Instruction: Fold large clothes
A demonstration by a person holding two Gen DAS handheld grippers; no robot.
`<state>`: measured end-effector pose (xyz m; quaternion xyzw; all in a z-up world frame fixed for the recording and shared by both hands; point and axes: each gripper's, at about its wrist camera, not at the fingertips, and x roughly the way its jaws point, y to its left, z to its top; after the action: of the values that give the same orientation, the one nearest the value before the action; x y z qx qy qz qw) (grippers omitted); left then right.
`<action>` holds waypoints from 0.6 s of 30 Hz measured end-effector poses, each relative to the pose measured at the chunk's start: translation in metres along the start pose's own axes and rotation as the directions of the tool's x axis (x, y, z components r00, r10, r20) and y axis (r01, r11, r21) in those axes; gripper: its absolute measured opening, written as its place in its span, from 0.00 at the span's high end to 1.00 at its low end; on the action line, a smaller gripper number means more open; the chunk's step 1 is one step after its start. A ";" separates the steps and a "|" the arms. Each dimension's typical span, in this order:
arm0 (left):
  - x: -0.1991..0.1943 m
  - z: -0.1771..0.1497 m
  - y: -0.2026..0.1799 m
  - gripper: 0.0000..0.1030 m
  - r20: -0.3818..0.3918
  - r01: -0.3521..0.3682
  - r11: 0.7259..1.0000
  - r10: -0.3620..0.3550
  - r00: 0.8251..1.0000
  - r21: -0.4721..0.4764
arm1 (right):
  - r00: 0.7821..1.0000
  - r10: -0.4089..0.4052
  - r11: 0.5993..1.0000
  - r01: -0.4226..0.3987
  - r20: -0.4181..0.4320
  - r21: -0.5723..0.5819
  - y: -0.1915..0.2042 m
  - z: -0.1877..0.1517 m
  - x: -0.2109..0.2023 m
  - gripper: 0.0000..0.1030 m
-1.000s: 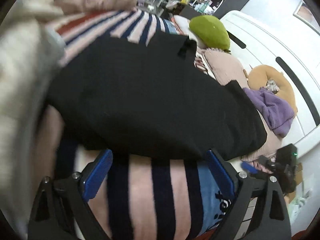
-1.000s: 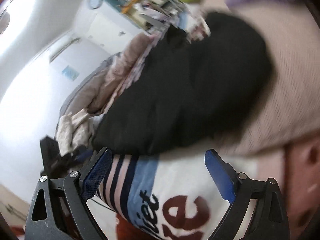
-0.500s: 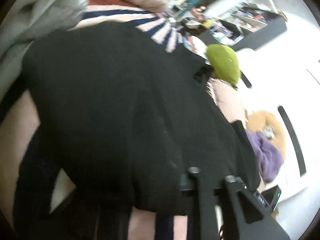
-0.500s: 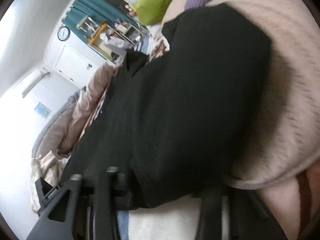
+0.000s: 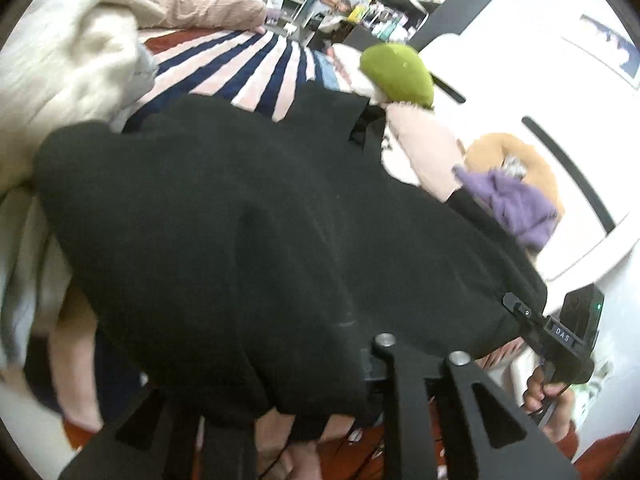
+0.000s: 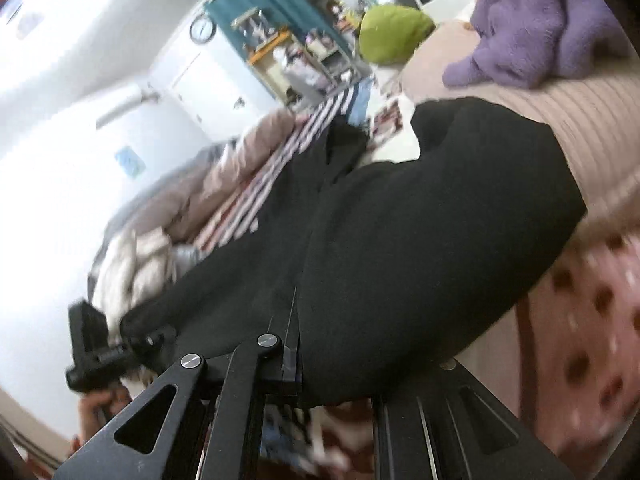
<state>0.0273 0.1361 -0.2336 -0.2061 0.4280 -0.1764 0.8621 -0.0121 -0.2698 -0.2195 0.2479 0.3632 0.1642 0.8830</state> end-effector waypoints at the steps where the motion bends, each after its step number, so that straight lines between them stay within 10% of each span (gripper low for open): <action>1: -0.001 -0.006 -0.001 0.76 -0.011 -0.018 1.000 0.018 1.000 0.004 | 1.000 -0.016 1.000 0.016 -0.026 0.002 -0.005 -0.005 0.001 0.94; 7: -0.030 -0.018 -0.005 0.56 -0.034 -0.068 0.997 0.070 0.997 0.046 | 0.995 -0.030 0.999 0.033 -0.096 0.026 -0.014 -0.011 0.004 0.73; 11: -0.065 -0.014 -0.009 0.56 0.016 -0.075 0.996 0.074 0.997 0.041 | 0.962 -0.100 0.986 0.061 -0.253 -0.157 0.011 -0.010 -0.009 0.36; 18: -0.122 0.010 -0.047 0.47 0.176 -0.069 0.985 0.040 0.984 0.158 | 0.967 -0.018 0.943 -0.068 -0.254 -0.326 0.066 0.009 -0.042 0.36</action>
<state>-0.0397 0.1567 -0.1234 -0.1372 0.3415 -0.1689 0.9143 -0.0416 -0.2376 -0.1538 0.0772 0.4368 0.2647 0.8563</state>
